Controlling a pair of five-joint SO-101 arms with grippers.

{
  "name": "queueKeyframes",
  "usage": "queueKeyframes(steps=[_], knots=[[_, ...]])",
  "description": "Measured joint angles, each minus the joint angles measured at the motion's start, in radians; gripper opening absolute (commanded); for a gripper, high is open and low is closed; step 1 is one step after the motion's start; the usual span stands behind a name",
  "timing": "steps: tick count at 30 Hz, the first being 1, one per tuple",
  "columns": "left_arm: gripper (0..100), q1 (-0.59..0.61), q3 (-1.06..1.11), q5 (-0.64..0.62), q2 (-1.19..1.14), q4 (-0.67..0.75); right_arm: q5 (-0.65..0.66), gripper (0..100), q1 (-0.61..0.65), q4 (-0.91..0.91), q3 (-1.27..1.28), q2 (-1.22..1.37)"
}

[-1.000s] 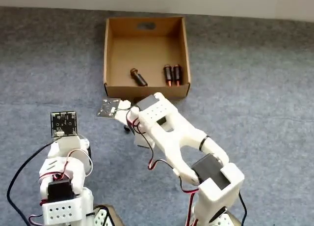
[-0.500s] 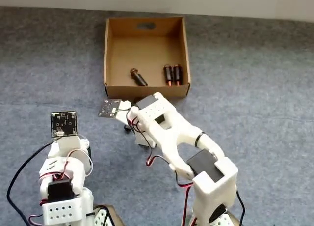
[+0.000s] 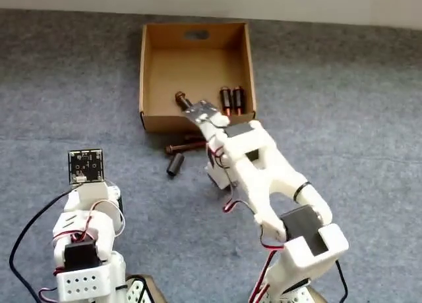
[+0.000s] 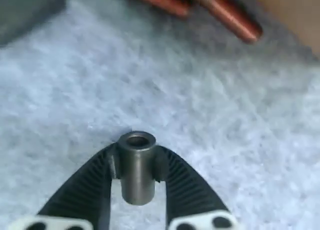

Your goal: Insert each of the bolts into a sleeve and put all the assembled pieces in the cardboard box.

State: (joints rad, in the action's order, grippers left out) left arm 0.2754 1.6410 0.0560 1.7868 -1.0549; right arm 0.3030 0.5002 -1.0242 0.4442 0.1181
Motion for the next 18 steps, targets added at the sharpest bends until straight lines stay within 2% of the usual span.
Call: queueKeyframes(steps=[2,3,13,18], knots=[[4,0.000,0.000,0.000,0.000,0.000,-0.003,22.3,-0.005,0.032,0.040,-0.002],[4,0.000,0.000,0.000,0.000,0.000,-0.003,23.1,-0.003,0.044,0.052,-0.002],[4,0.000,0.000,0.000,0.000,0.000,-0.006,18.7,-0.003,0.058,0.083,-0.006],[4,0.000,0.000,0.000,0.000,0.000,0.063,18.7,-0.003,0.066,0.114,-0.021]])
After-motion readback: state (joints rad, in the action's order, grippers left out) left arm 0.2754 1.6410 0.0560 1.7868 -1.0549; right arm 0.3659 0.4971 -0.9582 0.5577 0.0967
